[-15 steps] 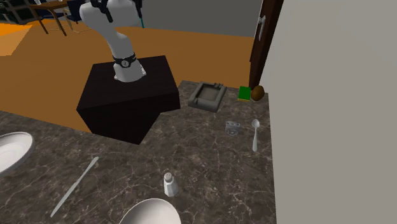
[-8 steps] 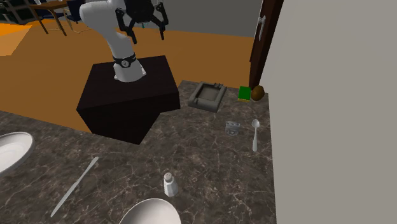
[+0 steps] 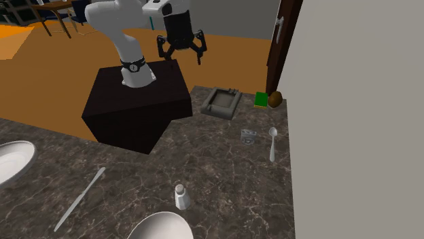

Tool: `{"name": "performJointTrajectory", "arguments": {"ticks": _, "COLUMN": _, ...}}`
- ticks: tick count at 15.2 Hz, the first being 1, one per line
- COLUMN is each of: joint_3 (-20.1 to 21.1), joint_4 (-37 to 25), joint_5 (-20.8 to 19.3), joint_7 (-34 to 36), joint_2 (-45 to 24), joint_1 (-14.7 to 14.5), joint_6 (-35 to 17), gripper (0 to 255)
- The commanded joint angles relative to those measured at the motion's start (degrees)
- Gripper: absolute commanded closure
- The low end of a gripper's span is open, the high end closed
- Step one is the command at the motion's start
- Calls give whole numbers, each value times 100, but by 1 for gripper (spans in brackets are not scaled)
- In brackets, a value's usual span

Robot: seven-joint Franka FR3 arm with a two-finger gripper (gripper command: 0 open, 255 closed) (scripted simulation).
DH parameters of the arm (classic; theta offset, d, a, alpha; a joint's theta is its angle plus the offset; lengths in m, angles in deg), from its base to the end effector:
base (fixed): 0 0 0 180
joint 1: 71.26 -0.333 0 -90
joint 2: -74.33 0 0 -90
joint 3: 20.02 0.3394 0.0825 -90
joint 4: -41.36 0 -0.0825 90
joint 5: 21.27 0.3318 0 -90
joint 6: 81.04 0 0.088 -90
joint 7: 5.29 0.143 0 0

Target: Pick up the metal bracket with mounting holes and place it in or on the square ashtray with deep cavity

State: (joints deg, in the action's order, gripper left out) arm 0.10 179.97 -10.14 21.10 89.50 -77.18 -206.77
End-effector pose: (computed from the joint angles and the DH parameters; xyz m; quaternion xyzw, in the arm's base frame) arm 0.3606 0.1939 0.4220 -0.9973 0.0637 0.0019 0.0374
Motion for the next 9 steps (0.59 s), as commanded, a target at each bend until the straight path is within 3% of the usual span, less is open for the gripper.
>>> {"name": "performJointTrajectory", "arguments": {"ticks": 1, "joint_3": 163, "joint_4": -124, "joint_5": -132, "joint_7": 234, "joint_2": -443, "joint_1": -1, "joint_6": -335, "gripper": 0}}
{"name": "performJointTrajectory", "arguments": {"ticks": 9, "joint_3": 511, "joint_4": -956, "joint_5": -1217, "joint_7": 1495, "joint_2": -2295, "joint_1": -209, "joint_6": -1258, "gripper": 0}}
